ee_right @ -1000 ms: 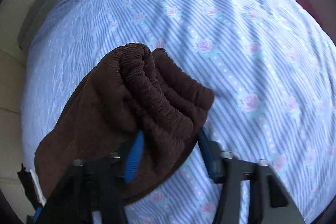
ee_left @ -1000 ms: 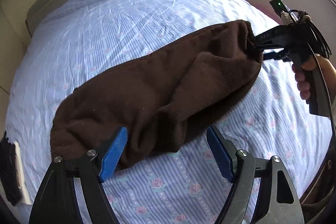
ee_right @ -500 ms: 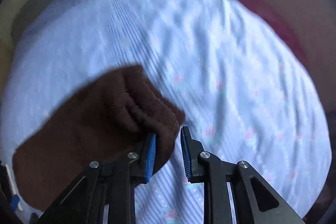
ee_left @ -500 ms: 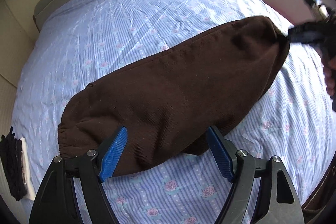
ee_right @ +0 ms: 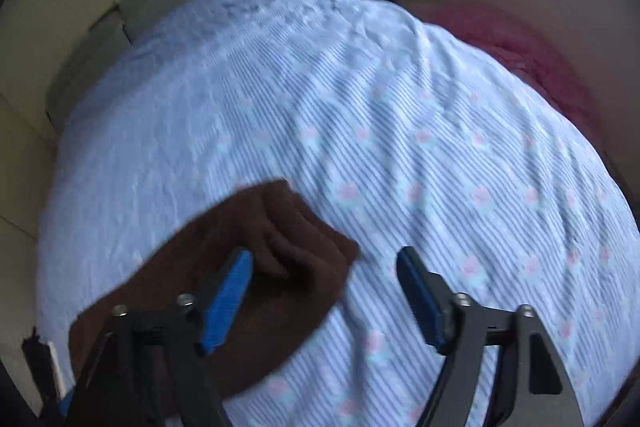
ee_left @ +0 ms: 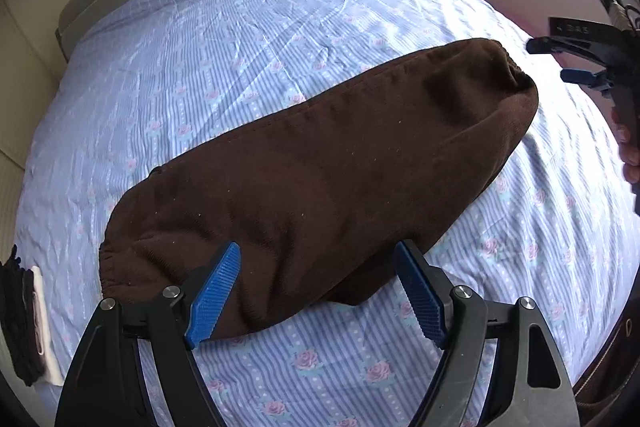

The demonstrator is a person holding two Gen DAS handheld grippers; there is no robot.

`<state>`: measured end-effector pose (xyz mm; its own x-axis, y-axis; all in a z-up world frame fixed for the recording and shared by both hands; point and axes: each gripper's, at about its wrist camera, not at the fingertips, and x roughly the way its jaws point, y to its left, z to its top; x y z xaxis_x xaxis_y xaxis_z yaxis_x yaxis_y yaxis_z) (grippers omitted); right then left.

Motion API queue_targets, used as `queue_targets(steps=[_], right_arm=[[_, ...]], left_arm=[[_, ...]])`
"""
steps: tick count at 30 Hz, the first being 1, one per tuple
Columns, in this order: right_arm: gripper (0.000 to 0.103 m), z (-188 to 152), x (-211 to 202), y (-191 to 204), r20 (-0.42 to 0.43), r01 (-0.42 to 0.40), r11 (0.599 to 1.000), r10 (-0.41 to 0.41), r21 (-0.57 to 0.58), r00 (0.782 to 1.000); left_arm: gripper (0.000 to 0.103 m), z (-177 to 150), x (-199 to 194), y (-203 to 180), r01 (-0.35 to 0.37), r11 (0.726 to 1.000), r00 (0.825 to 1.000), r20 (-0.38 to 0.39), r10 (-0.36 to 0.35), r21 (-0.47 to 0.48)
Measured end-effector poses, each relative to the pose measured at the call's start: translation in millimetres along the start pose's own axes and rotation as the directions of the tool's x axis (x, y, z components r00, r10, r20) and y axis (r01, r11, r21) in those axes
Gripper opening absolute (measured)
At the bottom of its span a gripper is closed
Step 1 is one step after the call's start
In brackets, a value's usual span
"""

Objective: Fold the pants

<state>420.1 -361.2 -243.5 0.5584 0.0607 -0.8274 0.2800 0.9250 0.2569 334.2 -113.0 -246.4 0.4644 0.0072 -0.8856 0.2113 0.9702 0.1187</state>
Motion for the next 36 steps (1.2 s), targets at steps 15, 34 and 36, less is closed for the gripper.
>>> queue_targets(steps=[15,34,36], right_arm=[[0.074,-9,111,-35,-0.186,-0.107,0.951,0.166,0.289,0.968],[0.041,16,56,2,-0.125,-0.104,0.975,0.13,0.195,0.984],[0.04,19,37,14,-0.094,-0.101,0.982,0.116,0.158,0.989]], left_arm=[[0.079,11,7,-17,-0.012,0.999,1.0,0.027,0.011,0.046],[0.041,25,107,-63,0.058,0.992,0.994,-0.096,-0.047,0.115],[0.041,35,99,-59,0.079,0.991,0.99,-0.124,-0.065,0.106]])
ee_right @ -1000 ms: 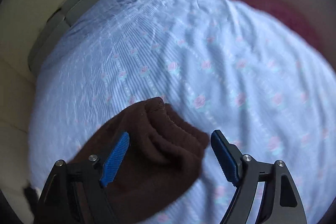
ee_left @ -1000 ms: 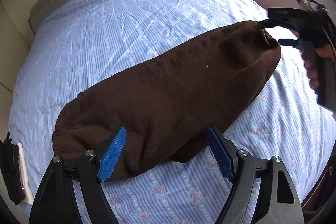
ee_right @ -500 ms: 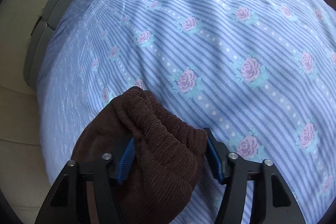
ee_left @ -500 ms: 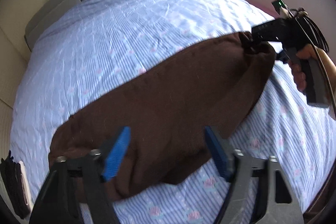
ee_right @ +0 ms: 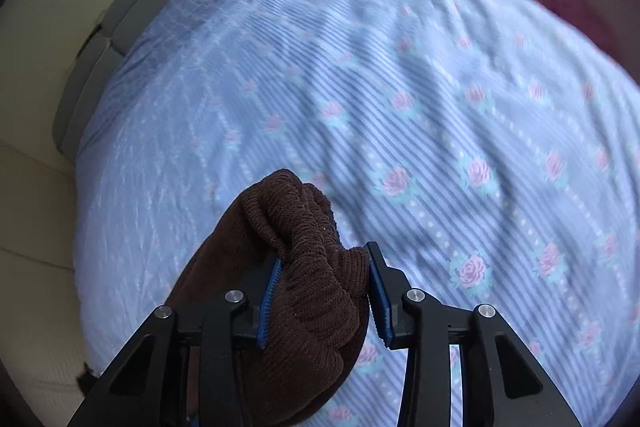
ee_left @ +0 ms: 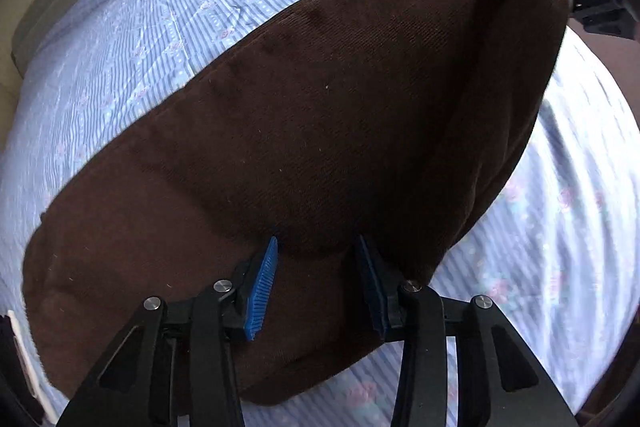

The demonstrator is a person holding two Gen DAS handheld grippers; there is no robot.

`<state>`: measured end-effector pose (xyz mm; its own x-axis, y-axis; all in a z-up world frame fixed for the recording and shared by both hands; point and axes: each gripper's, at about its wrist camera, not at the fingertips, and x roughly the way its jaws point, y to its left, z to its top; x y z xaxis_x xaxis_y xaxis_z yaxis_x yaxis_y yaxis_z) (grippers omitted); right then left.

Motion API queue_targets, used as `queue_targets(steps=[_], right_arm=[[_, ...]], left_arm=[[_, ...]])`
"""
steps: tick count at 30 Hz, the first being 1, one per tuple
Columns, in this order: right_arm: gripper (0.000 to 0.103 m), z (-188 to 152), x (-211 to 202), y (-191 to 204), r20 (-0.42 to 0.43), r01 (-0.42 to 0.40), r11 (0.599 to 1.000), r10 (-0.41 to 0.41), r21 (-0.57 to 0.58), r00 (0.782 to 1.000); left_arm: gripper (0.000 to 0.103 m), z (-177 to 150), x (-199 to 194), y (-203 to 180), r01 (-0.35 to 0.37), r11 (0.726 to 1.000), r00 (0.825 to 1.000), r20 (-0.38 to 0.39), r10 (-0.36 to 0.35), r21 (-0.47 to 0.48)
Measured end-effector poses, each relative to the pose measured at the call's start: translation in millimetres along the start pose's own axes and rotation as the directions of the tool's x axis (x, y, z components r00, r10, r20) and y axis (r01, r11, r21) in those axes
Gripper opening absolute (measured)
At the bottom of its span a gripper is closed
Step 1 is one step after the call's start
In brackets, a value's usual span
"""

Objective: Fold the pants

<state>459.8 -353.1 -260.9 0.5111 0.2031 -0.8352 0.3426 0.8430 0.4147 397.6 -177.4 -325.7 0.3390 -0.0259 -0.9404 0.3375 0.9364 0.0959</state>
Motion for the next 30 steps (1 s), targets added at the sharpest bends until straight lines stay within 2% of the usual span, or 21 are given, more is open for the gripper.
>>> queue_targets(steps=[2,4,6,8,11,15,17,21,26,29,30], right_arm=[[0.04,-2,-21,16,0.033,0.012,0.999,-0.011,-0.033,0.999],[0.04,-7,-43,36,0.069,0.029,0.996,-0.023,-0.085,0.997],[0.04,-15,-64,64,0.101,0.052,0.986,-0.036,-0.16,0.994],[0.04,-26,-84,97,0.13,0.065,0.969,-0.034,-0.239,0.991],[0.04,-52,-109,158,0.156,0.06,0.928,-0.002,-0.368,0.988],[0.04,-89,-118,229,0.151,0.035,0.865,0.048,-0.501,0.987],[0.04,-119,-113,272,0.13,0.022,0.815,0.065,-0.579,0.989],[0.041,-177,-87,340,0.049,-0.012,0.73,0.062,-0.684,0.997],[0.041,-243,-44,395,-0.051,-0.049,0.665,0.017,-0.745,0.999],[0.041,-285,-17,418,-0.102,-0.045,0.612,-0.058,-0.789,0.993],[0.042,-301,-5,425,-0.107,-0.027,0.58,-0.104,-0.815,0.989]], left_arm=[[0.042,1,-26,16,0.051,0.996,0.998,0.049,-0.048,-0.071],[0.055,-6,-65,46,0.097,0.979,0.989,0.129,-0.074,-0.181],[0.06,-20,-97,76,0.119,0.954,0.98,0.187,-0.068,-0.274],[0.061,-40,-124,107,0.088,0.935,0.978,0.21,-0.015,-0.345],[0.061,-75,-155,156,0.021,0.898,0.976,0.205,0.078,-0.44],[0.061,-120,-181,207,-0.017,0.846,0.971,0.191,0.14,-0.533],[0.061,-143,-194,230,-0.036,0.821,0.967,0.187,0.173,-0.57],[0.061,-177,-212,262,-0.038,0.787,0.961,0.193,0.197,-0.615],[0.061,-217,-214,295,-0.051,0.777,0.963,0.175,0.204,-0.627],[0.061,-231,-212,311,-0.057,0.779,0.967,0.16,0.199,-0.624],[0.062,-237,-210,318,-0.066,0.779,0.968,0.151,0.202,-0.624]])
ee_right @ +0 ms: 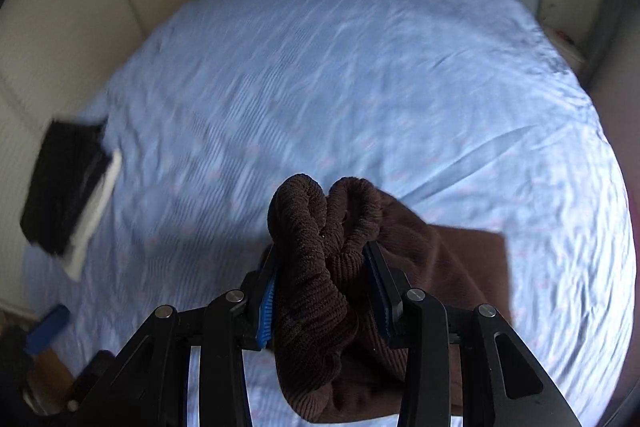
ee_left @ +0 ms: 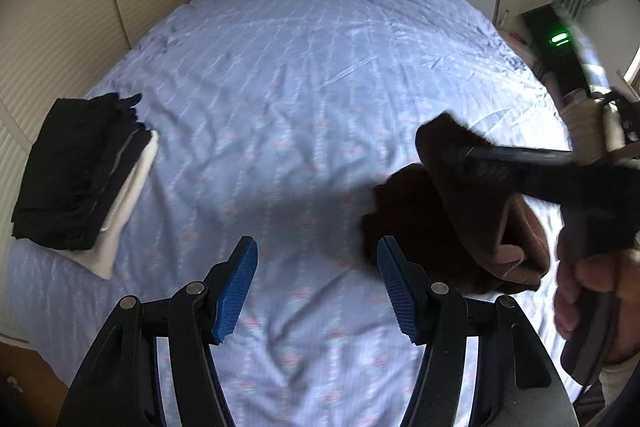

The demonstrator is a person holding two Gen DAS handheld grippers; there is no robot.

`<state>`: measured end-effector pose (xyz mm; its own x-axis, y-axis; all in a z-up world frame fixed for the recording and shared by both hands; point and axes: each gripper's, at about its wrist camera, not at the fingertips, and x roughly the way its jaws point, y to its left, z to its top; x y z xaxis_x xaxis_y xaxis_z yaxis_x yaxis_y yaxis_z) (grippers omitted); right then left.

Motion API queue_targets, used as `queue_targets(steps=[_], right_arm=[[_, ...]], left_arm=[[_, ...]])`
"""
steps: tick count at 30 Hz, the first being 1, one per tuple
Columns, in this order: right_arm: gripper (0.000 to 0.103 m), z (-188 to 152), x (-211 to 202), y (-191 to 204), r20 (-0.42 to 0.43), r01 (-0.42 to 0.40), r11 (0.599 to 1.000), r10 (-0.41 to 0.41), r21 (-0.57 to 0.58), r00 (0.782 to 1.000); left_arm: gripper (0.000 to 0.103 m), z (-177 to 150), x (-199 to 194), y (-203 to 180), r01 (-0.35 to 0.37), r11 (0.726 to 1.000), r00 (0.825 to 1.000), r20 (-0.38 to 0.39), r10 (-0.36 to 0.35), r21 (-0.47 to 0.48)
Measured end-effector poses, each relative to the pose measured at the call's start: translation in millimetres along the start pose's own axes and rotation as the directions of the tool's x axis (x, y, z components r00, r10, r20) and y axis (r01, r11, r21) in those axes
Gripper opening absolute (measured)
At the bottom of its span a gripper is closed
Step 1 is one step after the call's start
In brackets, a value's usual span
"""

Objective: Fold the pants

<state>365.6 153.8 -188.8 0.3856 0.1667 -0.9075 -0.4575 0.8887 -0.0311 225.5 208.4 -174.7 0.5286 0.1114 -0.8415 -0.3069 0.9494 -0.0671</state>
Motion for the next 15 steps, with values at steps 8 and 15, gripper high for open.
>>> queue_targets(steps=[8,15], right_arm=[[0.054,-13,-12,40,-0.046,-0.155,0.986,0.153,-0.053,0.987],[0.075,-61,-76,-55,0.095,-0.132,0.98,0.118,0.148,0.988]], left_arm=[[0.073,-2,1,47,-0.053,0.998,0.998,-0.017,0.053,-0.016],[0.078,6,-8,34,0.045,0.999,0.999,-0.006,-0.045,0.007]])
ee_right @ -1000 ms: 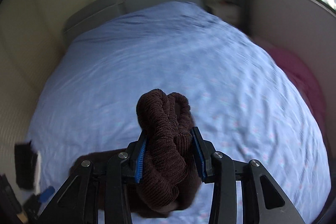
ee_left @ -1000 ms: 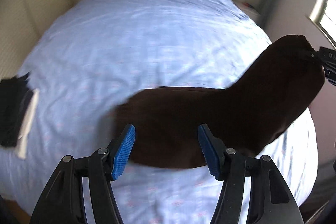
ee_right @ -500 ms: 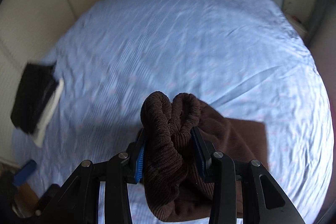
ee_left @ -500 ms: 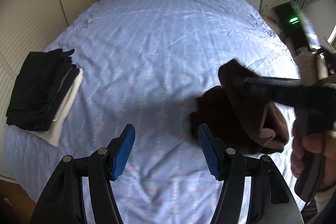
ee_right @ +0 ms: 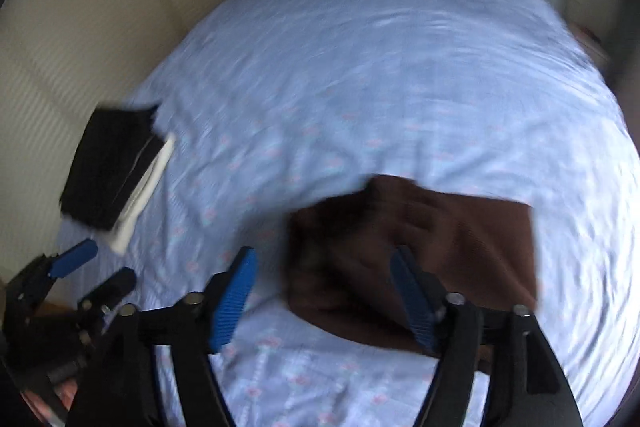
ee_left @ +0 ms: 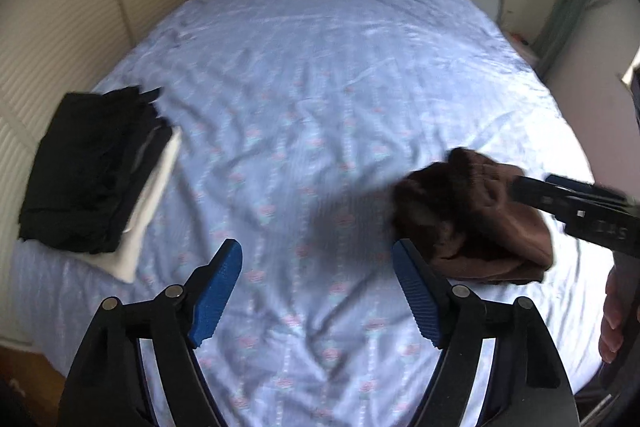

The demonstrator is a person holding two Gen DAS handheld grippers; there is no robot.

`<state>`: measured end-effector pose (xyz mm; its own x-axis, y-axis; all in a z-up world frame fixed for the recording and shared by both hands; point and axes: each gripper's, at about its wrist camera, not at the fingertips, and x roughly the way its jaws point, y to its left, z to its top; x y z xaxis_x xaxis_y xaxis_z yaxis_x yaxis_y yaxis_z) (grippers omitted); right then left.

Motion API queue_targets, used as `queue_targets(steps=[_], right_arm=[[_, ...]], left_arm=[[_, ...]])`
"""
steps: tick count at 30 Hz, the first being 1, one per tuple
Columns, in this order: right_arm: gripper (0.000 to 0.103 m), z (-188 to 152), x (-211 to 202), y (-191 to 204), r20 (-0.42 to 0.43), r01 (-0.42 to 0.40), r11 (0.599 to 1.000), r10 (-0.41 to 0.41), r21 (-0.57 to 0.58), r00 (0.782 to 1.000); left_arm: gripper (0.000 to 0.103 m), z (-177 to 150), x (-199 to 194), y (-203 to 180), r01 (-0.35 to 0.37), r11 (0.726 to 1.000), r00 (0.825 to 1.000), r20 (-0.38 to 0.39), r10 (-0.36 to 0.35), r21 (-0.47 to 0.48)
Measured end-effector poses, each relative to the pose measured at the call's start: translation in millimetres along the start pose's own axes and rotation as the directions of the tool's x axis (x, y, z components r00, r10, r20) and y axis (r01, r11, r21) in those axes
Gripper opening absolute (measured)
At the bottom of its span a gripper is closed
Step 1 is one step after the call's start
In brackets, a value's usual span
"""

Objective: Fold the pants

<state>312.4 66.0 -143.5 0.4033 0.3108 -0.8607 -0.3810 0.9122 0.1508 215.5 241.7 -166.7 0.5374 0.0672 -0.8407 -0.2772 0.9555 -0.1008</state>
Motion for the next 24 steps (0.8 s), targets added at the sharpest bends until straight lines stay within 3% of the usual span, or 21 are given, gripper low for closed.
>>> queue_targets(steps=[5,9,12,16,19,20,21,22,24], right_arm=[[0.075,-32,-6,-107,-0.069,0.103,0.967,-0.09,0.233,0.994],[0.075,-61,-1,-174,-0.11,0.099,0.903,-0.058,0.418,0.992],[0.075,-70,8,-188,-0.122,0.096,0.887,-0.045,0.451,0.991],[0.075,-76,25,-194,-0.135,0.066,0.884,-0.003,0.463,0.991],[0.075,-77,38,-196,-0.151,0.042,0.884,0.033,0.466,0.988],[0.075,-77,39,-197,-0.156,0.037,0.885,0.04,0.465,0.987],[0.075,-76,41,-196,-0.16,0.033,0.886,0.047,0.462,0.986],[0.075,-76,42,-196,-0.164,0.029,0.887,0.052,0.46,0.985],[0.075,-77,42,-196,-0.167,0.017,0.893,0.065,0.45,0.984]], left_arm=[[0.079,20,19,-50,0.101,0.993,0.995,-0.008,-0.1,0.064],[0.079,46,58,-98,0.14,0.985,0.989,-0.067,-0.133,0.104],[0.079,66,93,-124,0.119,0.986,0.987,-0.126,-0.105,0.114],[0.079,83,136,-144,0.109,0.991,0.971,-0.222,-0.089,0.078],[0.077,84,162,-156,0.05,0.995,0.957,-0.288,-0.023,0.087],[0.074,83,168,-158,0.047,0.995,0.952,-0.304,-0.019,0.086],[0.055,82,171,-159,0.049,0.995,0.949,-0.314,-0.02,0.083],[0.029,80,170,-161,0.069,0.995,0.947,-0.318,-0.041,0.078],[0.026,80,156,-159,0.084,0.995,0.955,-0.29,-0.064,0.058]])
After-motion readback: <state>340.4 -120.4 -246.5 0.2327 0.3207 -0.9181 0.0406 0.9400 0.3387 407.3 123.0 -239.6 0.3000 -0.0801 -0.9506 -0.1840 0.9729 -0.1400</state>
